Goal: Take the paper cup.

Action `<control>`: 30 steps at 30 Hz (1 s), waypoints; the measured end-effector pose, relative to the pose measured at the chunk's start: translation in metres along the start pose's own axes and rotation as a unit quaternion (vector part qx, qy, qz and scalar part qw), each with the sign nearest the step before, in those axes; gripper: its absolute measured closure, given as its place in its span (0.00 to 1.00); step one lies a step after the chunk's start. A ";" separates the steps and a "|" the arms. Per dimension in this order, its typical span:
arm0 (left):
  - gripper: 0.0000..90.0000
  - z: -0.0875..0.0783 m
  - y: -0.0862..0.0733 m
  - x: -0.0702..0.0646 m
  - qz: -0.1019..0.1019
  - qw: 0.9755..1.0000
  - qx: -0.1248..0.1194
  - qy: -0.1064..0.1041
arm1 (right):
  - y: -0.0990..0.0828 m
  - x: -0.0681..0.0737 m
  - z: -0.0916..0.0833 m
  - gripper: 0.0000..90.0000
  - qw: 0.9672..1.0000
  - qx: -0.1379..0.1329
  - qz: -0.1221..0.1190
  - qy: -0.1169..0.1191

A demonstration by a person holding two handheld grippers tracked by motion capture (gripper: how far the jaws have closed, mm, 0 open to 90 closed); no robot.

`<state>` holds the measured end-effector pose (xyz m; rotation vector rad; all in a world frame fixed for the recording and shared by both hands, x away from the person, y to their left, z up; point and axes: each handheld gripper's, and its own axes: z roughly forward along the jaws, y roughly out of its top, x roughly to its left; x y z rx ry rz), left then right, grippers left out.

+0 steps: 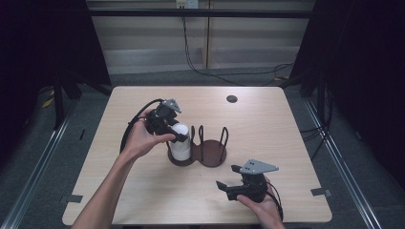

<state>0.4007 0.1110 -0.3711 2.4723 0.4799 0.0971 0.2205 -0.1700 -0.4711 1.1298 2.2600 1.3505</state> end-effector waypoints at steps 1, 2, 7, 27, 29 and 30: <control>0.36 0.001 0.000 0.000 -0.005 1.000 -0.001 0.000 | 0.000 0.000 0.000 0.21 1.000 0.001 0.000 0.001; 0.36 0.002 0.000 0.001 -0.003 1.000 0.001 -0.002 | 0.000 0.001 0.000 0.21 1.000 0.001 -0.001 0.001; 0.36 0.007 -0.001 0.000 -0.007 1.000 0.008 -0.001 | 0.000 0.001 0.001 0.21 1.000 0.001 -0.001 0.002; 0.36 0.013 0.003 -0.002 -0.012 0.999 0.041 0.011 | 0.000 0.002 0.002 0.21 1.000 0.005 -0.003 0.006; 0.36 0.013 0.004 -0.003 -0.011 0.999 0.040 0.012 | 0.000 0.003 0.002 0.21 1.000 0.005 -0.004 0.006; 0.36 0.012 0.004 -0.002 -0.006 0.999 0.044 0.011 | 0.000 0.003 0.002 0.21 1.000 0.006 -0.004 0.007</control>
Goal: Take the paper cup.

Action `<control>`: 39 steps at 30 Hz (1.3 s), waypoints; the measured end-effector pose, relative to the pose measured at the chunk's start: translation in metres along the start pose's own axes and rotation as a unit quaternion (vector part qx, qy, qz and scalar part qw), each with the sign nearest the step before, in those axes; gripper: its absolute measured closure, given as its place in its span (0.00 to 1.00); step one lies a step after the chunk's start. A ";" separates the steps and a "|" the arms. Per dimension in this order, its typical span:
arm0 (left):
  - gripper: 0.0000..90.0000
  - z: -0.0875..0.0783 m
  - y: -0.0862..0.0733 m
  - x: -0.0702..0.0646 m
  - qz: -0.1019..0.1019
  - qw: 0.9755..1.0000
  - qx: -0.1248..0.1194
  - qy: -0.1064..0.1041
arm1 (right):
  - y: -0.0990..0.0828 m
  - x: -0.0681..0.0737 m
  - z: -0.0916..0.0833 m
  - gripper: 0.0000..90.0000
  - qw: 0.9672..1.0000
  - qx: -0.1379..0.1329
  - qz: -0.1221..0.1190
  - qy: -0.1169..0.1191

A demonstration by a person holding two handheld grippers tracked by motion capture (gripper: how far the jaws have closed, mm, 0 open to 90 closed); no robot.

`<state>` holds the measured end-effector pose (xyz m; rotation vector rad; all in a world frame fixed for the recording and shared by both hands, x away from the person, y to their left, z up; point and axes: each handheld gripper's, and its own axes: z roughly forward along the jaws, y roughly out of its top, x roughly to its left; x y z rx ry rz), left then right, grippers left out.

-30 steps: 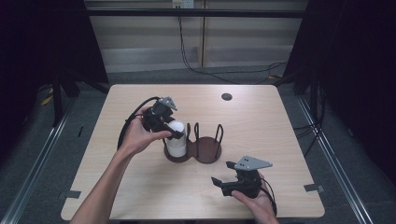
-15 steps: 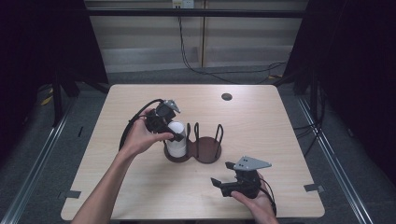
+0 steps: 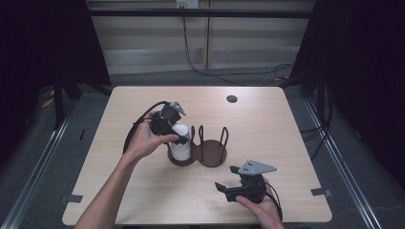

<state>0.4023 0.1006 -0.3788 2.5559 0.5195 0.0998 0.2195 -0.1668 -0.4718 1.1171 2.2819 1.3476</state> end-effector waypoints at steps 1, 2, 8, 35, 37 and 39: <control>0.36 0.000 0.000 -0.001 -0.010 1.000 -0.006 -0.001 | 0.000 0.000 0.000 0.21 1.000 0.000 0.000 0.000; 0.36 -0.001 0.000 -0.001 -0.011 1.000 -0.007 -0.003 | 0.000 0.000 0.000 0.21 1.000 0.000 0.001 0.001; 0.37 -0.003 0.000 -0.002 0.005 1.000 -0.001 -0.001 | 0.000 -0.001 0.000 0.21 1.000 -0.001 0.002 0.000; 0.37 -0.015 0.000 0.000 -0.013 1.000 -0.016 -0.007 | 0.000 0.000 0.001 0.21 1.000 0.001 0.004 0.001; 0.37 -0.016 0.000 0.000 -0.016 1.000 -0.019 -0.005 | 0.000 -0.001 0.001 0.21 1.000 0.001 0.004 0.001; 0.37 -0.016 0.001 -0.001 -0.018 1.000 -0.023 -0.003 | 0.000 -0.001 0.001 0.21 1.000 0.001 0.004 0.001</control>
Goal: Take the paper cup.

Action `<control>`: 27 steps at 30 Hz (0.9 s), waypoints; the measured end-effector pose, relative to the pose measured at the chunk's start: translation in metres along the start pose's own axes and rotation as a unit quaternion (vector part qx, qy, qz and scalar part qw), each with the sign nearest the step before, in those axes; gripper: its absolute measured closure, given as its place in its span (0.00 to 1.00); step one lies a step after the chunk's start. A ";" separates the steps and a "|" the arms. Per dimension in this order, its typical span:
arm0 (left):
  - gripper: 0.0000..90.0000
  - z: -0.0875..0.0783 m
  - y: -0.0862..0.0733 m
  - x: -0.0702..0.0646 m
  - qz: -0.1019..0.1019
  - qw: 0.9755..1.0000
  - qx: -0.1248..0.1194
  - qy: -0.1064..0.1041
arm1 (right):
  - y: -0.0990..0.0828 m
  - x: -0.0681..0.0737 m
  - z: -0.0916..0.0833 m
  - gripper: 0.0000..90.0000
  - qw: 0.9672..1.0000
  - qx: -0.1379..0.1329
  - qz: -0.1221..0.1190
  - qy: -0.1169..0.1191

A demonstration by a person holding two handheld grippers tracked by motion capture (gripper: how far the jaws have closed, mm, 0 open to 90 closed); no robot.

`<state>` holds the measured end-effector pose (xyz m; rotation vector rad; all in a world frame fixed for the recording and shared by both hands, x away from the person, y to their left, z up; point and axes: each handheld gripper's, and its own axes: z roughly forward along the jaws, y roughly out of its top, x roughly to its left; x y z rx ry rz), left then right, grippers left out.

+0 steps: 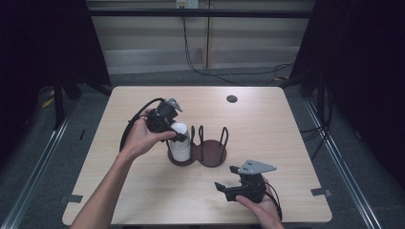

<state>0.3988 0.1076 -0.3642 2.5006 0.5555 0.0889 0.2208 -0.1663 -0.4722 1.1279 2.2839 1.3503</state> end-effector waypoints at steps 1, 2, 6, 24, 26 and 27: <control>0.37 -0.001 0.001 0.000 0.010 1.000 0.006 0.000 | 0.000 0.000 0.000 0.21 1.000 0.000 0.000 0.000; 0.37 -0.001 0.001 0.000 0.007 1.000 0.003 0.002 | 0.000 0.000 0.000 0.21 1.000 0.000 0.000 0.000; 0.37 -0.004 0.001 0.000 0.002 1.000 -0.002 0.000 | 0.000 0.000 0.000 0.21 1.000 0.001 0.000 0.000; 0.40 -0.019 0.000 -0.001 -0.002 0.999 -0.033 -0.003 | 0.000 0.000 0.001 0.21 1.000 0.002 0.002 -0.001; 0.40 -0.020 -0.001 -0.002 -0.004 0.999 -0.035 -0.005 | 0.000 0.000 0.000 0.21 1.000 0.002 0.001 -0.002; 0.40 -0.021 -0.001 -0.002 -0.004 0.999 -0.035 -0.003 | 0.000 -0.001 0.000 0.21 1.000 0.001 0.001 -0.002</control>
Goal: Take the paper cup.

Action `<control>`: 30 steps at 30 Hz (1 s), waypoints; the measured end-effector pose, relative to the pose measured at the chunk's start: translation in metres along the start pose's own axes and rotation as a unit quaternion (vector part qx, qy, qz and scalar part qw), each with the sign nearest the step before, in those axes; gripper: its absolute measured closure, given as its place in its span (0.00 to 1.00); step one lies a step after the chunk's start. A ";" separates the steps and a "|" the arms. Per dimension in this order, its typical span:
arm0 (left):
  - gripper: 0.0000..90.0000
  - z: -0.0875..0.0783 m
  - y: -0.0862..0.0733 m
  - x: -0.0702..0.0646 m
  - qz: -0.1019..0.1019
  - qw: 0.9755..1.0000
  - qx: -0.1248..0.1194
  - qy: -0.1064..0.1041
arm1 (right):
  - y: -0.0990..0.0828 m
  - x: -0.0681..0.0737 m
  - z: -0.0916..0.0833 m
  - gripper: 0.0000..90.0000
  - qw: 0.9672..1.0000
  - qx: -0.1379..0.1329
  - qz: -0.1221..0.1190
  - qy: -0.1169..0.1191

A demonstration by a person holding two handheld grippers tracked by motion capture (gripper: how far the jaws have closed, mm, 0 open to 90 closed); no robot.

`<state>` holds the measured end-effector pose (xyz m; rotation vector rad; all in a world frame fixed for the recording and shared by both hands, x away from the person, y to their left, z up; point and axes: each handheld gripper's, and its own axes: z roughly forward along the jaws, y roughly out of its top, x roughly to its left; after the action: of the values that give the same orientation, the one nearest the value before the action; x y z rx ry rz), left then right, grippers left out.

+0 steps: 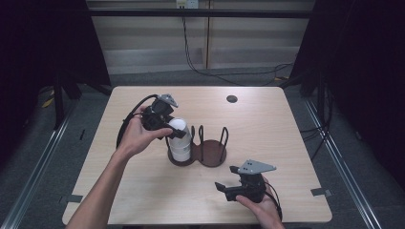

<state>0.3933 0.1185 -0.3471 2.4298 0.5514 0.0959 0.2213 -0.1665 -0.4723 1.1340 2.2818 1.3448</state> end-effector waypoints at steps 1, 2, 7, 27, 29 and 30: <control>0.40 0.000 0.000 -0.001 -0.006 1.000 -0.005 0.001 | 0.000 0.000 0.000 0.21 1.000 -0.001 0.000 -0.001; 0.40 -0.002 0.000 0.001 0.002 1.000 -0.005 0.001 | 0.000 0.000 0.000 0.21 1.000 -0.001 0.000 -0.001; 0.40 -0.005 0.001 0.000 0.007 1.000 -0.014 -0.004 | 0.000 0.000 0.000 0.21 1.000 0.000 0.001 -0.001; 0.40 -0.032 0.001 0.000 0.001 0.997 -0.081 0.003 | 0.000 -0.001 0.000 0.21 1.000 0.000 0.003 0.002; 0.40 -0.035 0.002 -0.001 0.003 0.995 -0.095 0.006 | 0.000 -0.001 0.000 0.21 1.000 0.000 0.004 0.002; 0.40 -0.037 0.002 -0.002 0.000 0.995 -0.100 0.008 | 0.000 -0.001 0.000 0.21 1.000 0.000 0.004 0.002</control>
<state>0.3842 0.1376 -0.3163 2.2357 0.5233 0.1631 0.2220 -0.1673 -0.4723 1.1416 2.2817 1.3515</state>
